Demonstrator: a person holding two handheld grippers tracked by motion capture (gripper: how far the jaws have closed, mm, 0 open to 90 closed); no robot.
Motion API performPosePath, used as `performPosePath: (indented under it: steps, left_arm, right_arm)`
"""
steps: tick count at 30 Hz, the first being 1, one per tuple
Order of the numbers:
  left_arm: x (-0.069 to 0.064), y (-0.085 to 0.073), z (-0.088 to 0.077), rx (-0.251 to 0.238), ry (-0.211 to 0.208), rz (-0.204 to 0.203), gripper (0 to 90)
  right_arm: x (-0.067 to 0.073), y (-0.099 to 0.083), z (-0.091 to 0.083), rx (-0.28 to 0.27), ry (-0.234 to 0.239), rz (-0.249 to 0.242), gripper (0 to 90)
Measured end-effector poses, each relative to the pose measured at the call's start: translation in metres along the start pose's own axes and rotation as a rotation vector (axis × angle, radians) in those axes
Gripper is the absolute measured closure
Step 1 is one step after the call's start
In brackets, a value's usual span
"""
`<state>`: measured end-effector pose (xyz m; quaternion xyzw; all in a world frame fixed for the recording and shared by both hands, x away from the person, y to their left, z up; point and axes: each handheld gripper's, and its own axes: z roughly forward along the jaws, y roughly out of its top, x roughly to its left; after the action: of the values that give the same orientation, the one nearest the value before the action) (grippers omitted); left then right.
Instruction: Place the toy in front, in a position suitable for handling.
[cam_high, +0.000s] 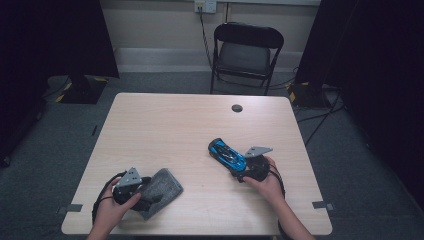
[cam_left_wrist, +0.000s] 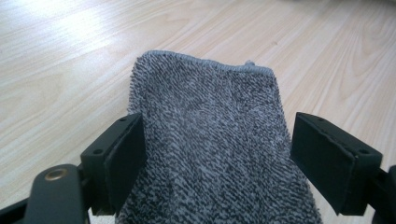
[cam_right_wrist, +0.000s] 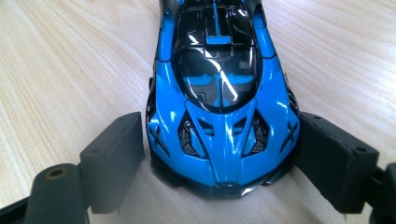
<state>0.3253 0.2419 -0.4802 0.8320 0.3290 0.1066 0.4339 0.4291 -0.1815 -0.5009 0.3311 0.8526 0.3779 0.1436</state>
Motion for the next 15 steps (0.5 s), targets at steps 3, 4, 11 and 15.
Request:
performPosePath:
  steps: [3,4,11,15]
  left_arm:
    - [0.0,0.001,-0.001,-0.008,-0.001,-0.004,17.9]
    - [0.0,0.001,-0.002,-0.012,0.001,-0.001,17.9]
    - [0.001,0.004,-0.007,-0.02,0.019,0.002,17.9]
    - [-0.001,0.002,-0.011,-0.018,0.019,0.003,18.0]
  right_arm:
    - [-0.001,0.0,0.0,-0.005,-0.005,0.004,22.1]
    - [-0.001,0.0,-0.001,-0.009,-0.004,0.004,22.8]
    - [-0.002,0.0,-0.001,-0.01,-0.003,0.001,23.3]
    - [-0.002,0.001,0.0,-0.008,-0.001,0.002,20.7]
